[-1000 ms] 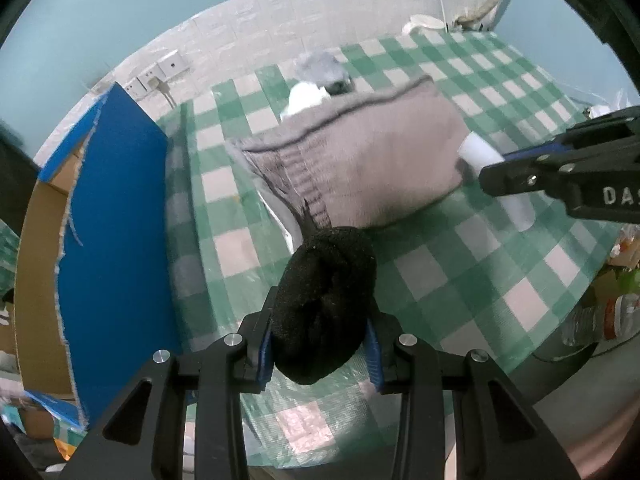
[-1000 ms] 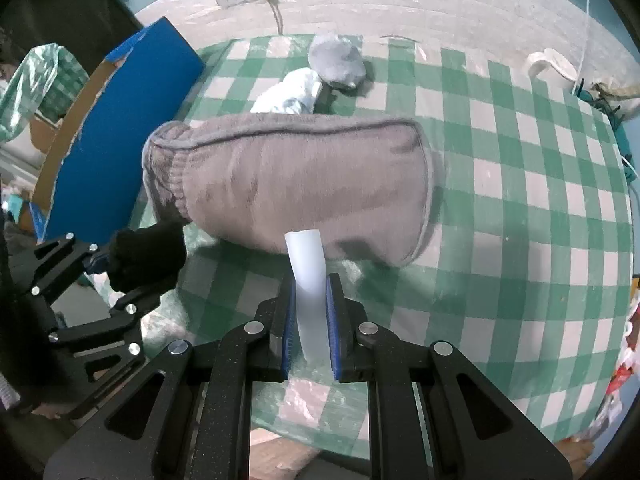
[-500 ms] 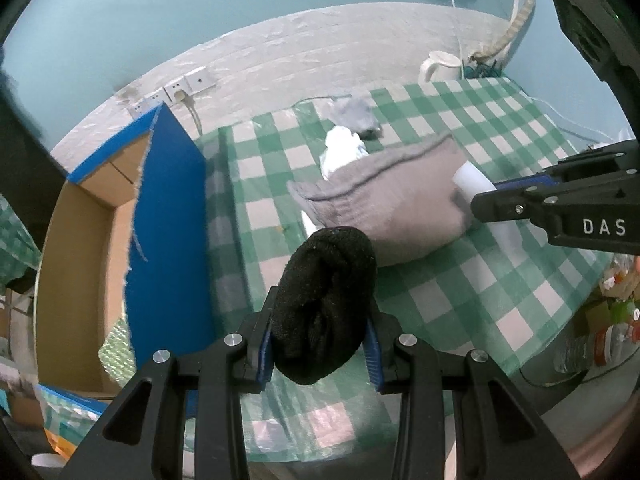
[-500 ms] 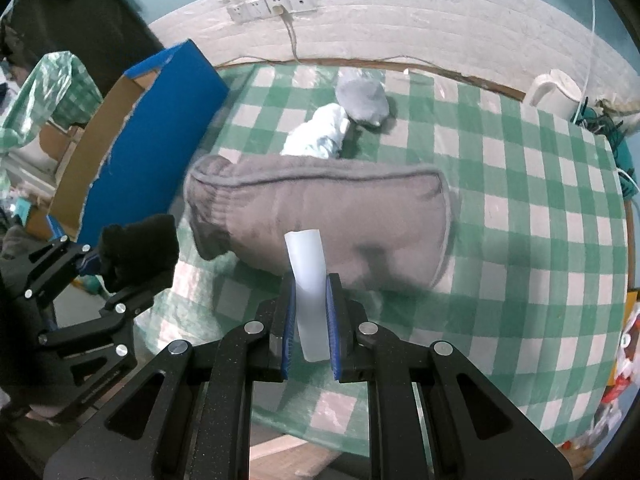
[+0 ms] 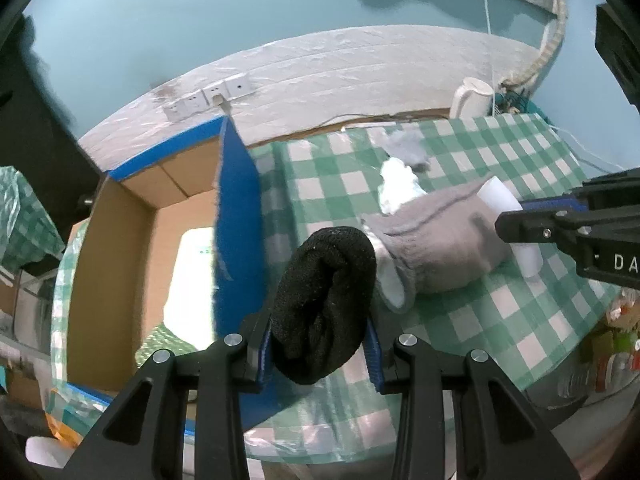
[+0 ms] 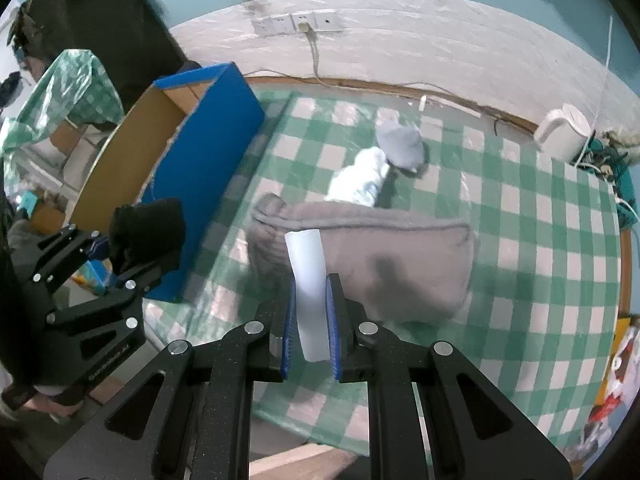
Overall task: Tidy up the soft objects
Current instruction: 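Carry both items over the cardboard box and open both tools to drop them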
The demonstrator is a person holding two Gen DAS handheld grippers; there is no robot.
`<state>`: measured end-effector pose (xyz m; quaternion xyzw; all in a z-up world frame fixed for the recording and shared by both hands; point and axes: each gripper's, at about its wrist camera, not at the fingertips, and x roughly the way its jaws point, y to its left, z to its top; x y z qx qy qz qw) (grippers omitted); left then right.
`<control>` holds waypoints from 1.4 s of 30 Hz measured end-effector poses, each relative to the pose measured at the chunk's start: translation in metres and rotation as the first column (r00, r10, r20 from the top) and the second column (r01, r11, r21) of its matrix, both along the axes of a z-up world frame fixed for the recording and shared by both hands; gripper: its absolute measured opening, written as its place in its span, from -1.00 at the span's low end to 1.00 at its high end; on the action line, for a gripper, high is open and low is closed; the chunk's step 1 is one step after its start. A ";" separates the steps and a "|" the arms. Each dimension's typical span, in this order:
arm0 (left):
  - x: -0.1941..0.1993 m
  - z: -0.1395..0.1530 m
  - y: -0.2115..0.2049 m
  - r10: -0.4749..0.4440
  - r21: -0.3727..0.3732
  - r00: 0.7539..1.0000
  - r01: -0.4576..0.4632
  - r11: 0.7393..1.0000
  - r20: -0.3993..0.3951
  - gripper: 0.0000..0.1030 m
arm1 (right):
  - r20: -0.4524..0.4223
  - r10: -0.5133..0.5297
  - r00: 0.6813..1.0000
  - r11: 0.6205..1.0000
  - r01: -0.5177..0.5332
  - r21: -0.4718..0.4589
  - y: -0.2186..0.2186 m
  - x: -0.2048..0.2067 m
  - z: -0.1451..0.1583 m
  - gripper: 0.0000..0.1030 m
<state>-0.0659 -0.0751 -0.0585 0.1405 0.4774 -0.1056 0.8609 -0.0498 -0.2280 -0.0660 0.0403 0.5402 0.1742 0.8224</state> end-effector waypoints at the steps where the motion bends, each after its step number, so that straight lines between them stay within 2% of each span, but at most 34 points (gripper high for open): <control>1: 0.001 0.002 0.003 0.006 -0.001 1.000 -0.006 1.000 0.002 -0.28 | 0.002 0.004 1.000 1.000 -0.004 0.001 0.003 0.001 0.002 -0.74; 24: 0.021 0.024 0.102 0.190 -0.023 0.981 -0.190 0.982 0.033 -0.28 | 0.054 0.142 0.988 0.990 -0.142 -0.003 0.111 0.035 0.042 -0.74; 42: 0.040 0.001 0.170 0.315 -0.018 0.949 -0.315 0.949 -0.011 -0.28 | 0.009 0.226 0.974 0.974 -0.226 0.003 0.194 0.062 0.033 -0.74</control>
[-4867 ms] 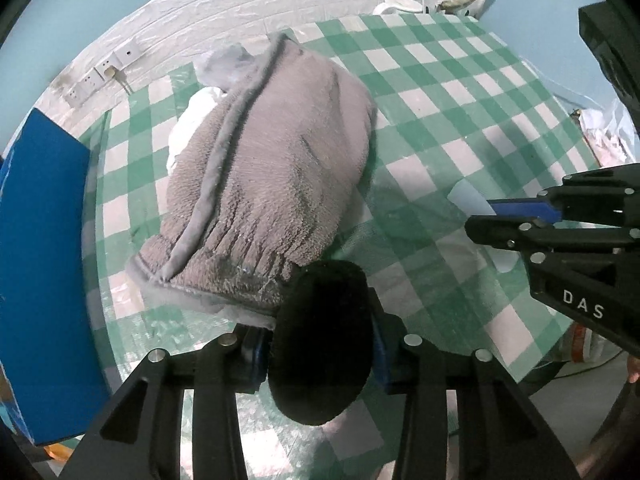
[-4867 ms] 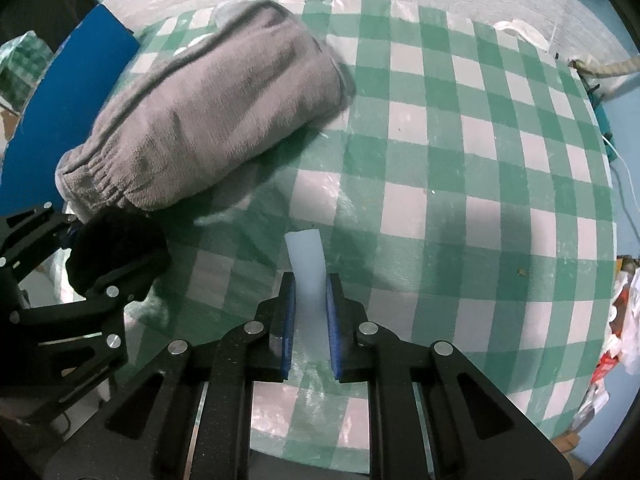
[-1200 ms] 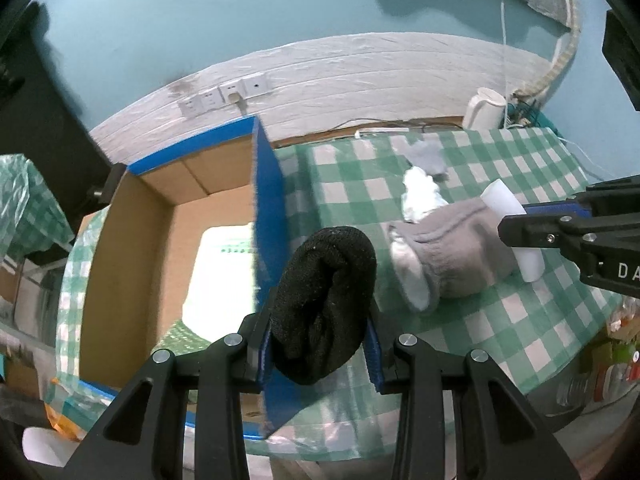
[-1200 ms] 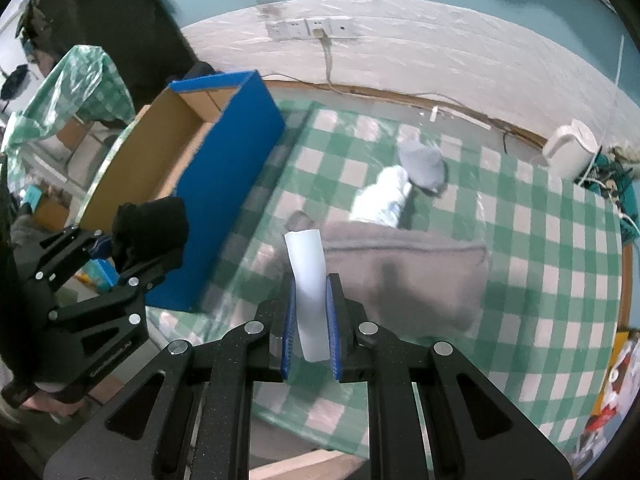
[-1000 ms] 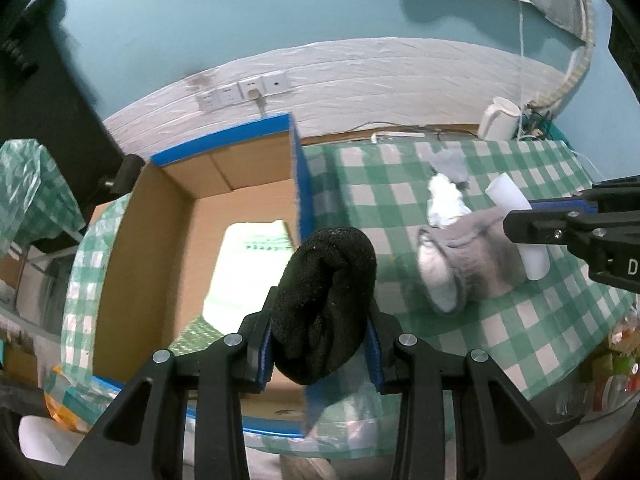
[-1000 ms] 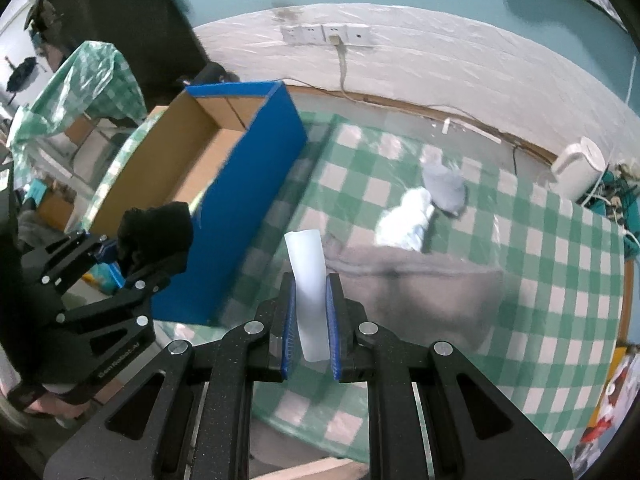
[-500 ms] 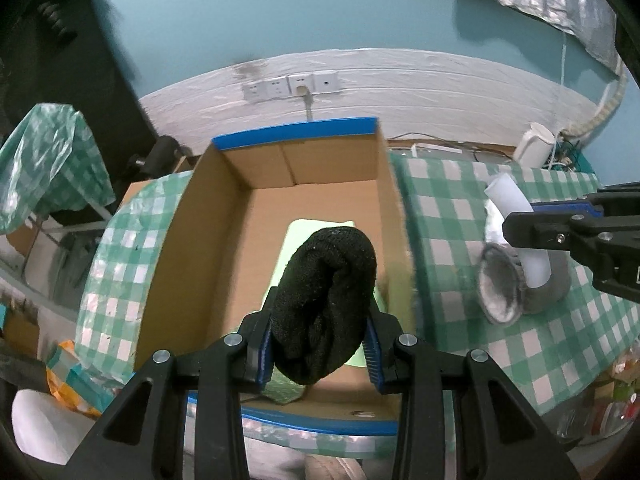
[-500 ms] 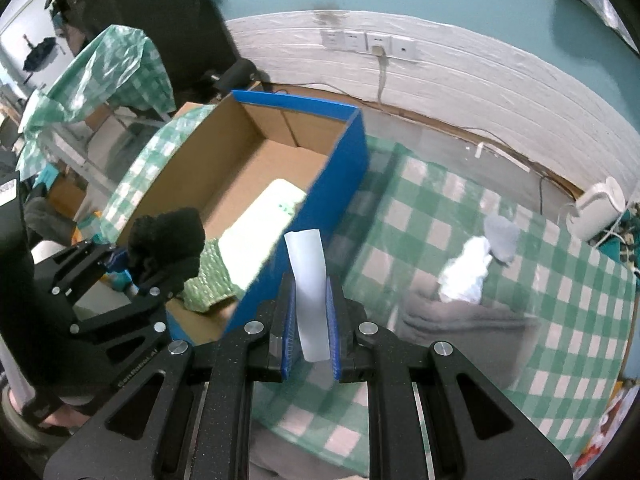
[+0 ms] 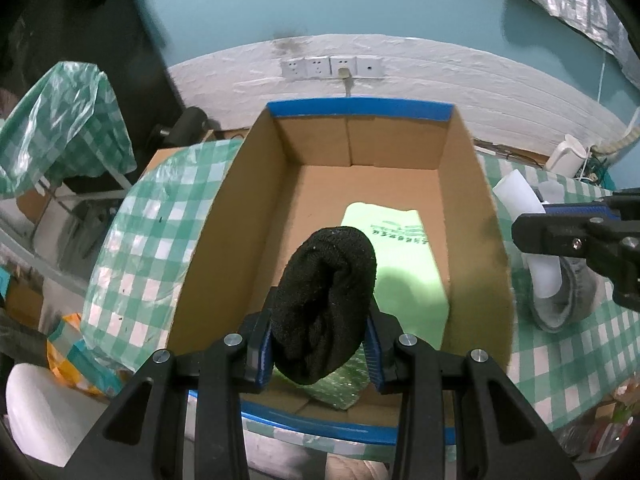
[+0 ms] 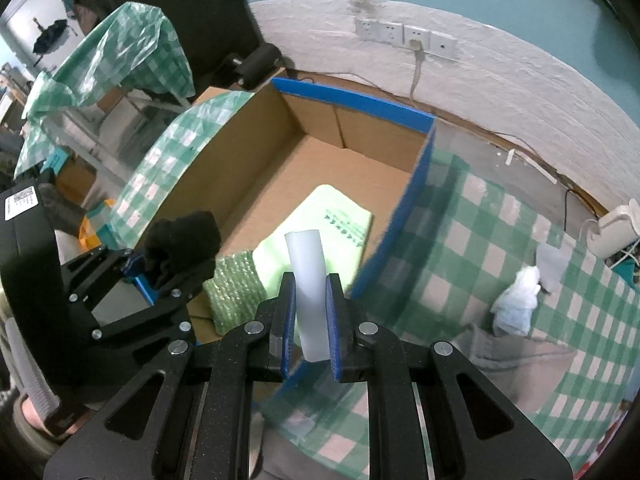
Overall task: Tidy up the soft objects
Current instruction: 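Carry both items over the cardboard box and open both tools to drop them, then move the right tool to the grey fleece sleeve's cuff while the left tool returns to the table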
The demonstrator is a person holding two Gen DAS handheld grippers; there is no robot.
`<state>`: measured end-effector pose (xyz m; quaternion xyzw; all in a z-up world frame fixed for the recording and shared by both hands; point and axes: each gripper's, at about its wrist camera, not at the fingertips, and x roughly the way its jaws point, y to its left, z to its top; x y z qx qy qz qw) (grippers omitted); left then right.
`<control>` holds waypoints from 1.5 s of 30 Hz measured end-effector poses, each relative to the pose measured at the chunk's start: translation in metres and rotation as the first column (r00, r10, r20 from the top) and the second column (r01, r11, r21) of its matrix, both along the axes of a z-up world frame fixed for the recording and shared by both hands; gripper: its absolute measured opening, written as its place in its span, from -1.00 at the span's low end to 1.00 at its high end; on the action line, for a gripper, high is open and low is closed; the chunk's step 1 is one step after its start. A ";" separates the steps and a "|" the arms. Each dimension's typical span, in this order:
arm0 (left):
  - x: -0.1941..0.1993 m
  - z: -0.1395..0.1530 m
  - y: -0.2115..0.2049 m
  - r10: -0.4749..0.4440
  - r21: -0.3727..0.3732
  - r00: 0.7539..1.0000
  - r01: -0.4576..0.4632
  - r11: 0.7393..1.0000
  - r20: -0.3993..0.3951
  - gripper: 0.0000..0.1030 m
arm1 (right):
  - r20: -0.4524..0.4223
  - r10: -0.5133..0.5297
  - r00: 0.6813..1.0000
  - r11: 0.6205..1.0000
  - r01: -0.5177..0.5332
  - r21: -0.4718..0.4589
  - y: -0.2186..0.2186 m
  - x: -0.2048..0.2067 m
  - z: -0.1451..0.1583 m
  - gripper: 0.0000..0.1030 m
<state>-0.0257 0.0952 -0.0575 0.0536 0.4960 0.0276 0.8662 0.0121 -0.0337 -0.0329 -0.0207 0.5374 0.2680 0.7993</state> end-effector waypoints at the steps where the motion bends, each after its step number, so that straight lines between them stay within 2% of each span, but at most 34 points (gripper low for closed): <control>1: 0.001 -0.002 0.002 0.004 -0.002 1.000 -0.004 1.000 -0.004 -0.28 | -0.005 0.003 1.000 1.000 -0.003 0.002 0.003 0.001 -0.002 -0.74; 5: 0.004 -0.009 0.009 0.015 -0.014 0.999 -0.016 1.000 -0.028 -0.23 | -0.015 0.014 1.000 1.000 -0.015 -0.007 0.014 0.005 -0.006 -0.73; 9: 0.005 -0.015 0.014 0.023 -0.016 0.999 -0.024 1.000 -0.042 -0.11 | -0.019 0.015 1.000 1.000 -0.015 -0.011 0.021 0.006 -0.009 -0.58; 12: 0.006 -0.016 0.015 0.034 0.005 0.998 -0.034 0.999 -0.044 0.14 | -0.020 0.001 1.000 1.000 -0.001 -0.029 0.021 0.008 -0.011 -0.32; 13: 0.006 -0.015 0.015 0.037 0.009 0.999 -0.036 0.999 -0.039 0.21 | -0.016 -0.003 1.000 0.999 0.002 -0.033 0.021 0.008 -0.011 -0.28; 19: 0.005 -0.010 0.014 0.029 0.003 0.999 -0.029 1.000 -0.021 0.30 | -0.003 -0.020 1.000 0.999 0.020 -0.043 0.017 0.008 -0.008 -0.17; 21: 0.004 -0.010 0.012 0.023 0.006 1.000 -0.023 1.000 -0.019 0.31 | 0.005 -0.032 0.999 0.998 0.032 -0.053 0.015 0.007 -0.007 -0.11; 33: 0.002 -0.003 -0.003 -0.011 -0.003 1.000 0.011 1.000 -0.019 0.32 | 0.014 -0.118 0.993 0.991 0.119 -0.063 -0.025 0.003 -0.005 -0.07; 45: -0.004 0.008 -0.043 -0.084 -0.009 0.996 0.084 0.996 -0.001 0.33 | 0.004 -0.212 0.977 0.974 0.211 -0.087 -0.075 -0.005 -0.013 0.05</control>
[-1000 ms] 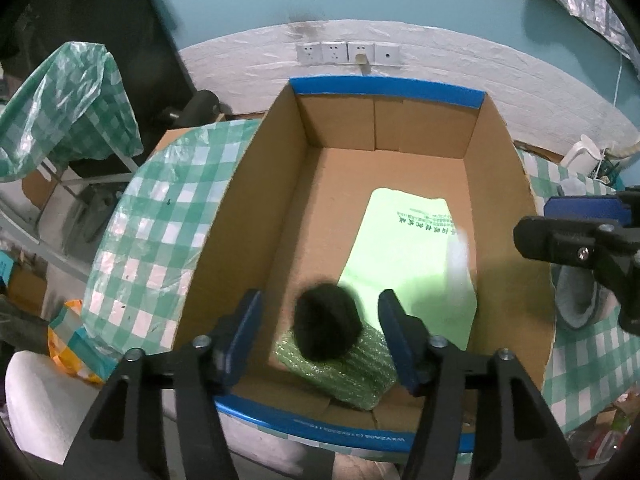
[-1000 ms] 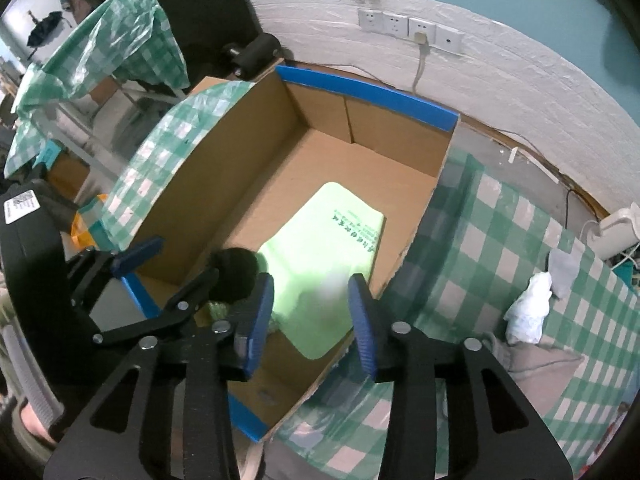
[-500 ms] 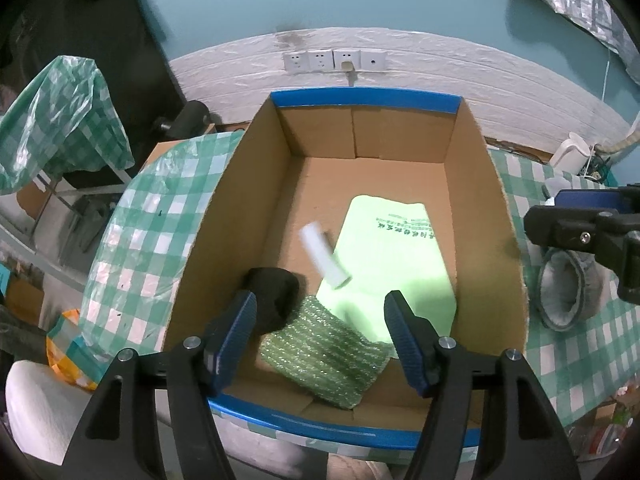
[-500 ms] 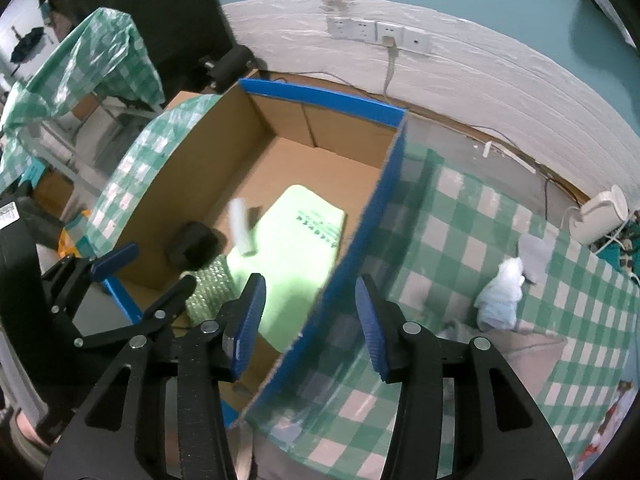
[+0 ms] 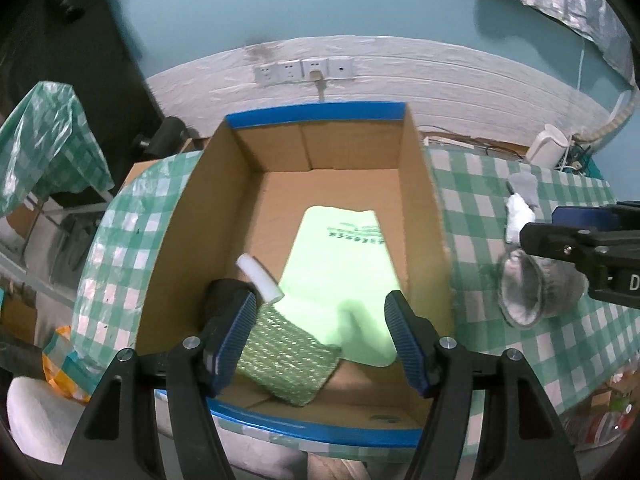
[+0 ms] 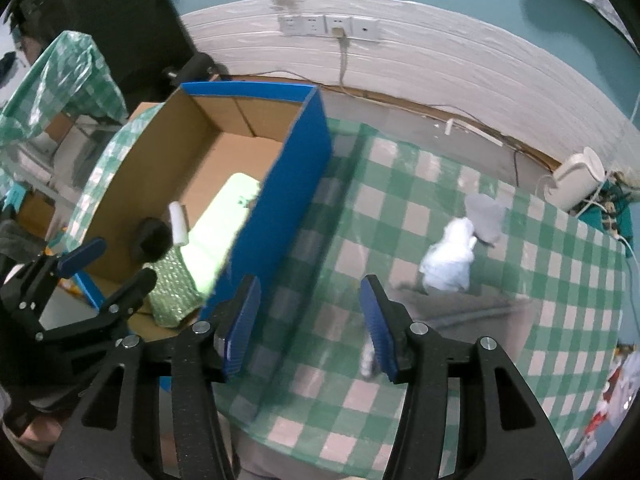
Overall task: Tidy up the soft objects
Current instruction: 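Move the right tool to the grey fleece sleeve's cuff while the left tool returns to the table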
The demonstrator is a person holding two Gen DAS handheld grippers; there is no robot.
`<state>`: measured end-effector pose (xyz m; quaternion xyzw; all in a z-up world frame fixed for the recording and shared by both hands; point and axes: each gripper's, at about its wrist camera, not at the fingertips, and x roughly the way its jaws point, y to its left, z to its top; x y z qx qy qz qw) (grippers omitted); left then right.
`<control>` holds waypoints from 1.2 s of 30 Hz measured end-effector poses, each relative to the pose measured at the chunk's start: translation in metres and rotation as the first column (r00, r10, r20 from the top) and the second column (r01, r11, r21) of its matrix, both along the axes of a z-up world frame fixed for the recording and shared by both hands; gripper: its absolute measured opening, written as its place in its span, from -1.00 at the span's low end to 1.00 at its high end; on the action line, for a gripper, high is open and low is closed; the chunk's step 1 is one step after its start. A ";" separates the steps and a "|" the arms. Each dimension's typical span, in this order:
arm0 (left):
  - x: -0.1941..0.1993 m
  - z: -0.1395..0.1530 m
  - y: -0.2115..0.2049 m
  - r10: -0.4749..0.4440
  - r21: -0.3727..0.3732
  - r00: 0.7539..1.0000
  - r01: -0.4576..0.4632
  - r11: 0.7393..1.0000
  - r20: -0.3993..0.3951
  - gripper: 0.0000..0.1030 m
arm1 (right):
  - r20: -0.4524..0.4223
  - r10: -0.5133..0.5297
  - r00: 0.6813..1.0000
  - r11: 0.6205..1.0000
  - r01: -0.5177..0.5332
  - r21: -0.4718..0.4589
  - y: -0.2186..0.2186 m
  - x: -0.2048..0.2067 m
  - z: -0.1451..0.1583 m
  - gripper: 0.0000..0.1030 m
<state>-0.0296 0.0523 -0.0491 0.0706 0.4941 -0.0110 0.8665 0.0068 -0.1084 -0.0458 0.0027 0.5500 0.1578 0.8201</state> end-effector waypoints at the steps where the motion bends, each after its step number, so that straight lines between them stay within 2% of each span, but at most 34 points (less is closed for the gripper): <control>1: -0.001 0.001 -0.003 -0.005 0.000 1.000 0.005 1.000 0.001 0.33 | 0.000 -0.006 1.000 1.000 0.006 -0.004 -0.003 0.000 -0.001 0.06; 13: -0.004 0.006 -0.036 -0.051 -0.018 0.999 0.051 0.999 -0.002 0.33 | -0.038 -0.092 0.995 0.995 0.090 -0.051 -0.038 -0.005 -0.024 0.12; 22: -0.009 -0.001 -0.056 -0.089 -0.006 0.996 0.089 0.996 -0.010 0.33 | -0.078 -0.090 0.993 0.992 0.083 -0.092 -0.037 -0.008 -0.049 0.11; 34: -0.008 -0.012 -0.066 -0.098 -0.001 0.995 0.098 0.995 -0.032 0.33 | -0.107 -0.081 0.991 0.986 0.063 -0.157 -0.031 -0.007 -0.073 0.10; 35: -0.008 -0.012 -0.067 -0.099 0.001 0.995 0.099 0.995 -0.031 0.33 | -0.106 -0.076 0.991 0.985 0.058 -0.164 -0.031 -0.007 -0.075 -0.02; 36: -0.009 -0.012 -0.067 -0.101 0.003 0.994 0.102 0.995 -0.030 0.33 | -0.104 -0.074 0.992 0.983 0.055 -0.174 -0.031 -0.008 -0.076 -0.24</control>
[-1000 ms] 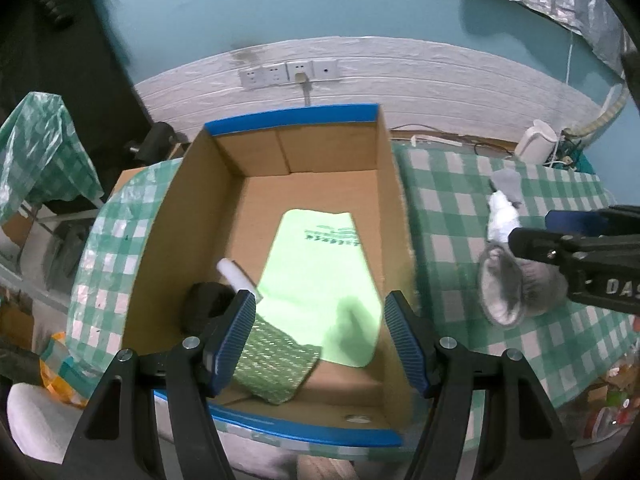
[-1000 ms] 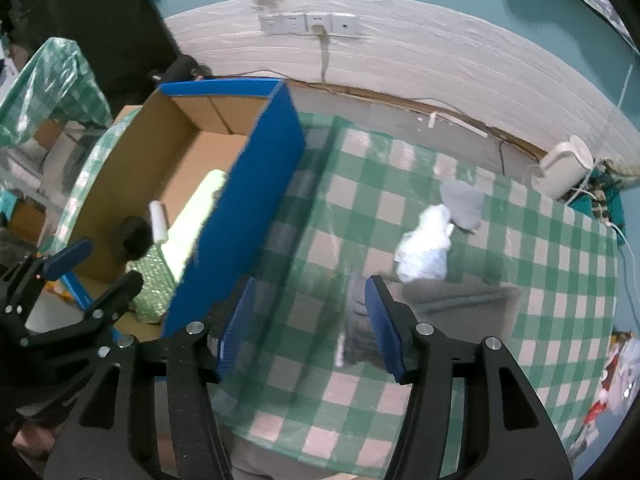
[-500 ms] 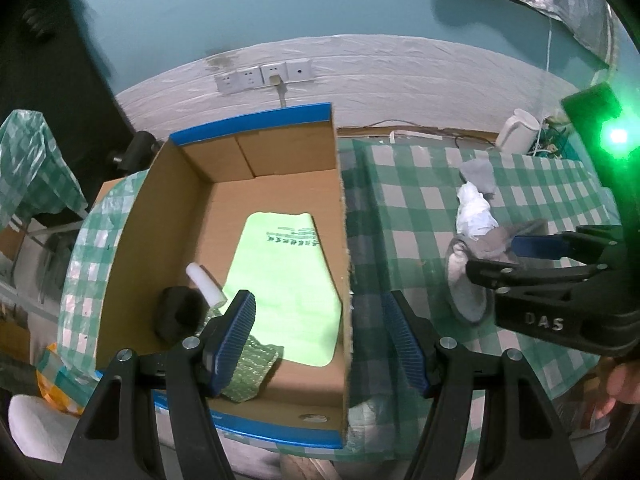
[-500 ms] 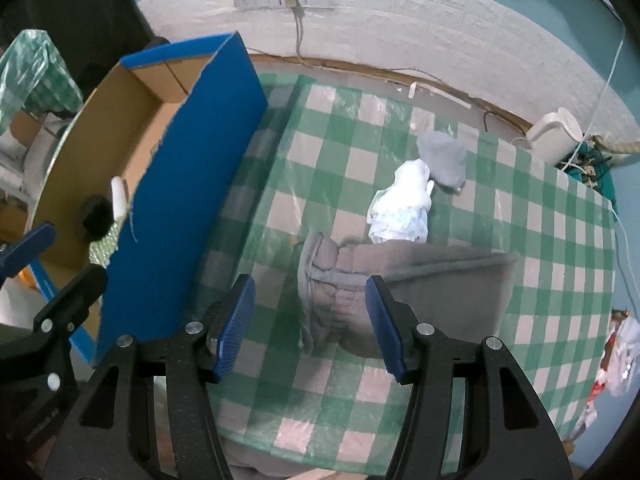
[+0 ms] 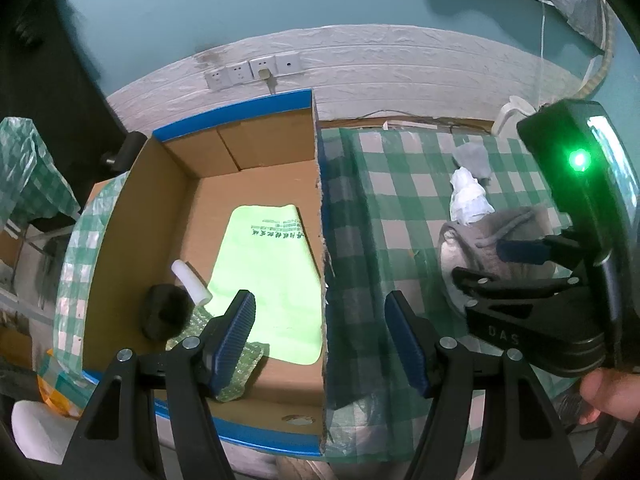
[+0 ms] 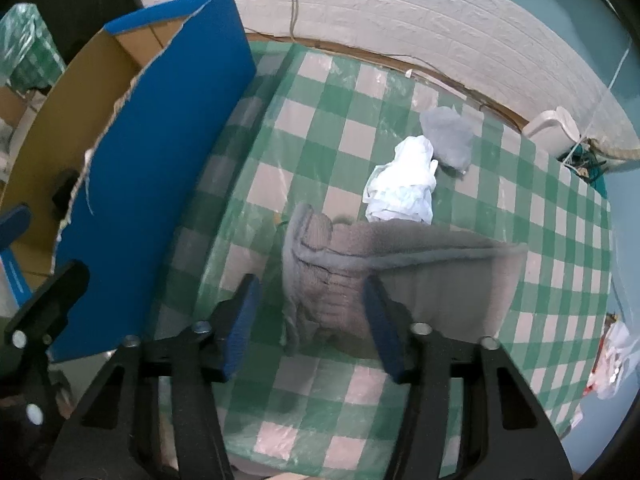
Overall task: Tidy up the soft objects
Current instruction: 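Move the right tool to the grey fleece sleeve's cuff while the left tool returns to the table, then close the right tool on the grey fleece cuff and lift it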
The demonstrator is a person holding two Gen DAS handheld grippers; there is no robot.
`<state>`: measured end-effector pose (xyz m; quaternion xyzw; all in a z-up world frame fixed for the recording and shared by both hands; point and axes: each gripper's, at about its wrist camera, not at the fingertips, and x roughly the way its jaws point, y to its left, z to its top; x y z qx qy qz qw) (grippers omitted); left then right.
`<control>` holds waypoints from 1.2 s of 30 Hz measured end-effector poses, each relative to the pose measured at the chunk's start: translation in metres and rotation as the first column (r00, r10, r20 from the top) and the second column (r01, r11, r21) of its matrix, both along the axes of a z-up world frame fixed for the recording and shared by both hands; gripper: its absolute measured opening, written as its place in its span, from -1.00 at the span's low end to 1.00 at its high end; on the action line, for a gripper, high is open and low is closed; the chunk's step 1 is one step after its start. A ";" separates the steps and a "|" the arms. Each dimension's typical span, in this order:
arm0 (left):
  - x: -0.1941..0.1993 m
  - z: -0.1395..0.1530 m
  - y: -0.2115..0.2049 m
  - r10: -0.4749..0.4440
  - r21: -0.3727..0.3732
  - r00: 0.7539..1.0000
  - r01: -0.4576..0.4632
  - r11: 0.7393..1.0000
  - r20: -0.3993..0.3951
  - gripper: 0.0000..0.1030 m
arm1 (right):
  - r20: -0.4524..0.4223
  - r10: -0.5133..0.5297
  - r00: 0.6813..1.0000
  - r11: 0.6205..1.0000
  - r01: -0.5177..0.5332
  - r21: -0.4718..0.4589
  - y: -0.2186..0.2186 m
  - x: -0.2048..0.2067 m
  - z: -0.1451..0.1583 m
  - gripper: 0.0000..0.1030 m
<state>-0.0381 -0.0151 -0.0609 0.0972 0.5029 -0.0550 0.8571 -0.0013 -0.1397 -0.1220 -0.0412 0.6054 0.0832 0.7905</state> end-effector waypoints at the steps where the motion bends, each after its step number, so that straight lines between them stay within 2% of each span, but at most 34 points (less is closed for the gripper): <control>1: 0.000 0.000 0.000 -0.001 0.002 1.000 0.001 1.000 0.001 0.33 | -0.001 0.003 1.000 1.000 -0.003 -0.009 -0.001 -0.001 -0.002 -0.35; 5: 0.000 0.000 -0.001 0.003 0.000 1.000 -0.003 1.000 -0.002 0.33 | -0.017 0.015 1.000 1.000 -0.015 -0.013 -0.012 -0.007 -0.003 -0.73; 6: 0.000 0.000 -0.001 0.004 -0.002 1.000 -0.004 1.000 -0.003 0.33 | -0.022 0.017 1.000 1.000 -0.017 -0.014 -0.014 -0.009 -0.003 -0.76; 13: -0.003 0.003 -0.015 -0.018 0.001 1.000 0.018 1.000 0.001 0.33 | -0.045 0.012 0.999 0.998 -0.015 -0.066 -0.043 -0.032 -0.005 -0.76; 21: -0.008 0.002 -0.045 -0.066 0.025 0.998 0.066 0.998 0.002 0.33 | -0.049 -0.045 0.998 0.995 0.040 -0.092 -0.084 -0.055 -0.002 -0.76; 30: -0.009 -0.010 -0.076 -0.106 0.075 0.994 0.107 0.991 -0.013 0.33 | -0.052 -0.130 0.990 0.989 0.126 -0.074 -0.129 -0.074 -0.002 -0.76; 36: -0.003 -0.027 -0.088 -0.105 0.095 0.993 0.110 0.989 -0.056 0.33 | -0.065 -0.183 0.981 0.982 0.178 -0.067 -0.152 -0.080 -0.006 -0.76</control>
